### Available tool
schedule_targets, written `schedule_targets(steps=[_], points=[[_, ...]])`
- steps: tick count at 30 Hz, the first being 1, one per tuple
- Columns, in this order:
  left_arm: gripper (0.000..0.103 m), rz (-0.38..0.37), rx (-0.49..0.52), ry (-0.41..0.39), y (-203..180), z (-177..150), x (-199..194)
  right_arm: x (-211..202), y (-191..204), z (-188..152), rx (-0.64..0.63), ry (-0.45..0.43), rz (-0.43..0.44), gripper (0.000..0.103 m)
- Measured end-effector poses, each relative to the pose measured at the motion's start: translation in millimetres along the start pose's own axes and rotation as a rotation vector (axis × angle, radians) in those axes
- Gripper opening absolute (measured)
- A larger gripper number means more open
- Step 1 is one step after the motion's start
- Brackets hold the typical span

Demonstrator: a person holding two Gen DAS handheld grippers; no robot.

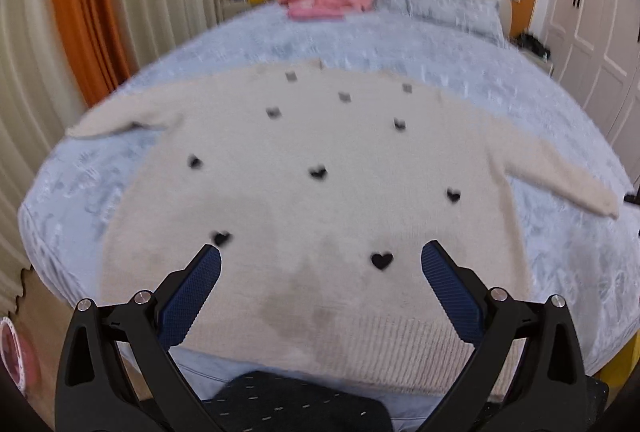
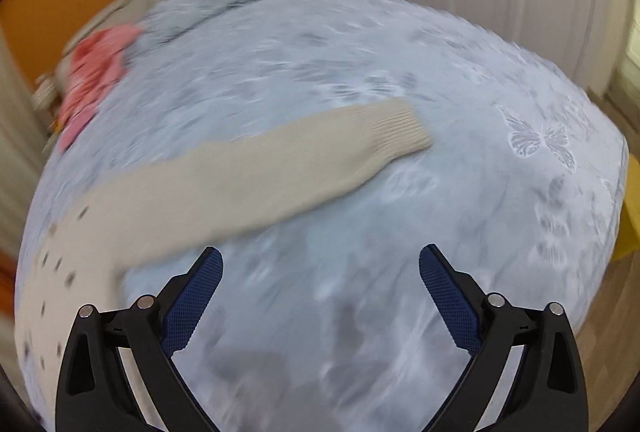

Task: Fold small clothes
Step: 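Grasp the sweater sleeve cuff with the right gripper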

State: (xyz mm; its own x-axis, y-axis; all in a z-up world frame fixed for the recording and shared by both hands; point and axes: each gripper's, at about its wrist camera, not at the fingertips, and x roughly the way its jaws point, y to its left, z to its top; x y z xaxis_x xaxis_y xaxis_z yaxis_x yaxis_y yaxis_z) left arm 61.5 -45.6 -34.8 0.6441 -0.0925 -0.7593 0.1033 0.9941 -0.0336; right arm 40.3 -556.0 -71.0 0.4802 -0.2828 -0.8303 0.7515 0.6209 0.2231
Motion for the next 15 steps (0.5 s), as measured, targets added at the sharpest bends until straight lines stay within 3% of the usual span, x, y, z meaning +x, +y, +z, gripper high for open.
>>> schedule_targets(steps=[5, 8, 10, 11, 12, 13, 15], points=[[0.098, -0.039, -0.067, 0.057, 1, -4, 27, 67, -27, 43, 0.166, 0.083, 0.015, 0.096], [0.098, -0.054, -0.091, 0.116, 2, -9, 42, 99, -32, 50, 0.214, 0.117, -0.012, 0.095], [0.098, -0.064, -0.108, 0.131, 2, -11, 46, 112, -31, 51, 0.221, 0.106, -0.048, 0.09], [0.098, -0.072, -0.117, 0.139, 2, -12, 48, 110, -28, 50, 0.215, 0.08, -0.056, 0.08], [0.098, -0.079, -0.123, 0.149, 3, -14, 51, 107, -24, 51, 0.203, 0.048, -0.044, 0.044], [0.098, -0.086, -0.128, 0.157, 3, -14, 52, 106, -20, 54, 0.202, 0.046, -0.008, 0.02], [0.098, -0.101, -0.138, 0.162, 4, -14, 54, 98, -9, 60, 0.226, 0.027, 0.065, 0.014]])
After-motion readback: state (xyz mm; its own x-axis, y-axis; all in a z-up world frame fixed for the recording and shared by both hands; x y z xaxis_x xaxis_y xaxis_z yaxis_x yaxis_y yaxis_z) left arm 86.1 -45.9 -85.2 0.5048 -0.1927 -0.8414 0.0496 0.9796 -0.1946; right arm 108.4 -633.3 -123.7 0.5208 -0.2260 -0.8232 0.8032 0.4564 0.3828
